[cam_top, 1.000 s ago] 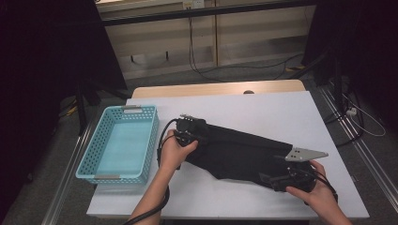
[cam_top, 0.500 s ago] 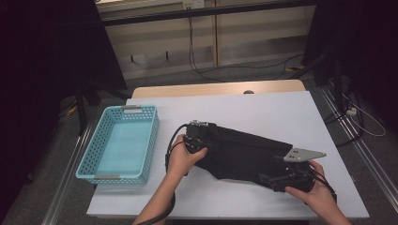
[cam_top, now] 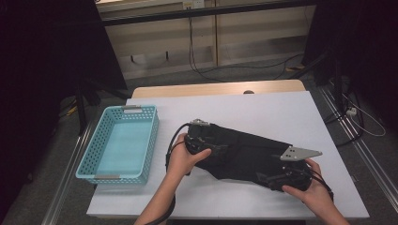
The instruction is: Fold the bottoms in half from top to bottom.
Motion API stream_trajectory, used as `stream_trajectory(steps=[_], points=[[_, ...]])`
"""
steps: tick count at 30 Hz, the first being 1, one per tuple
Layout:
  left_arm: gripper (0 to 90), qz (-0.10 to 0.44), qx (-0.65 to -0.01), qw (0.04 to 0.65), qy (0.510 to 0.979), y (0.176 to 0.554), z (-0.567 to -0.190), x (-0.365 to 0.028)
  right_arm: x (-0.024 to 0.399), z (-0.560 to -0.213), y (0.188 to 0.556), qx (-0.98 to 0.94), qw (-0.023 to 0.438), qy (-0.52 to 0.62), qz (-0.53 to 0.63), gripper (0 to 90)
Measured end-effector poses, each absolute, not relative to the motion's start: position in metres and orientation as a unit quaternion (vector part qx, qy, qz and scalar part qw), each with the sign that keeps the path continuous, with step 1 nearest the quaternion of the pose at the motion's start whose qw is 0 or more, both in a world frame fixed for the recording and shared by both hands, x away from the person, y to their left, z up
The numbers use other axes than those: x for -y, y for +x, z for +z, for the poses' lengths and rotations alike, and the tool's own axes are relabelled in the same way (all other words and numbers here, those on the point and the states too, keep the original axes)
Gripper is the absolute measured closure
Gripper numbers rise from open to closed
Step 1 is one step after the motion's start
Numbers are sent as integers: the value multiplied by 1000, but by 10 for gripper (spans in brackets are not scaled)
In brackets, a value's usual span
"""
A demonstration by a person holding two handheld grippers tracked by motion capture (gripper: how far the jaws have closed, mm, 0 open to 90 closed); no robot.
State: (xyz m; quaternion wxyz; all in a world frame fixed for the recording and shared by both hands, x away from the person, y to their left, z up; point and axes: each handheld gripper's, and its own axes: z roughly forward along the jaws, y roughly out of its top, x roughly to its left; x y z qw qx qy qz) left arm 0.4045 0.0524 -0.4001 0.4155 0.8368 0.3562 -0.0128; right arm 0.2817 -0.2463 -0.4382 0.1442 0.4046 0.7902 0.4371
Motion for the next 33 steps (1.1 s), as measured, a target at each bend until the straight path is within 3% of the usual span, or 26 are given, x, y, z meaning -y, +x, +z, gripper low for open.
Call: stream_trajectory(steps=[10, 17, 25, 33], points=[[177, 40, -383, 398, 833, 405, -399, -85, 228, -437, 294, -798, 138, 387, 441, 195], [151, 55, -398, 380, 833, 402, -402, -106, 205, -438, 306, -818, 129, 356, 434, 332], [139, 63, -417, 372, 827, 398, -407, -122, 187, -442, 318, -836, 133, 341, 410, 557], [121, 68, -429, 365, 823, 398, -409, -128, 175, -452, 326, -854, 130, 327, 384, 687]])
